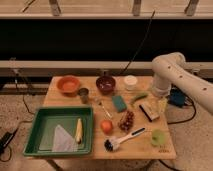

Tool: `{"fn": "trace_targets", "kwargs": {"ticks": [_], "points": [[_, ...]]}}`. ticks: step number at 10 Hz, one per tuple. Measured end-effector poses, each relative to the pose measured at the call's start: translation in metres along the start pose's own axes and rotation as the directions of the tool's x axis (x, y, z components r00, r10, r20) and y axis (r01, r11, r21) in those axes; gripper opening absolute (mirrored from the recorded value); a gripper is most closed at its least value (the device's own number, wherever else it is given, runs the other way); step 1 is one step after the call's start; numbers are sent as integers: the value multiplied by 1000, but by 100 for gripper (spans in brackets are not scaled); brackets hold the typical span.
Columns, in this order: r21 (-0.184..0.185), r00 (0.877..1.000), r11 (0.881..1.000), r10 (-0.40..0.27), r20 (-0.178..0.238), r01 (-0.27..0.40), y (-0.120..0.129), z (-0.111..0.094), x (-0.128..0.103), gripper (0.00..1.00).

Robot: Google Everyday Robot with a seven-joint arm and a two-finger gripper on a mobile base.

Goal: Place towel in purple bowl

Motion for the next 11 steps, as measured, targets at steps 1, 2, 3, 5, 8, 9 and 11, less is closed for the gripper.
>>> {"fn": "trace_targets", "kwargs": {"ticks": [1, 2, 3, 5, 8, 9, 11], "points": [[26, 1000, 999, 23, 8, -23, -5, 0, 2, 80], [56, 999, 997, 49, 22, -50, -11, 0, 3, 80], [89, 996, 993, 76, 42, -79, -16, 1, 3, 80], [130, 989, 983, 119, 86, -130, -23, 5, -1, 80], [176, 966, 959, 194, 169, -223, -28, 11, -4, 80], [190, 957, 949, 217, 192, -253, -29, 14, -4, 80], [218, 929, 919, 273, 249, -328, -31, 18, -4, 80]]}}
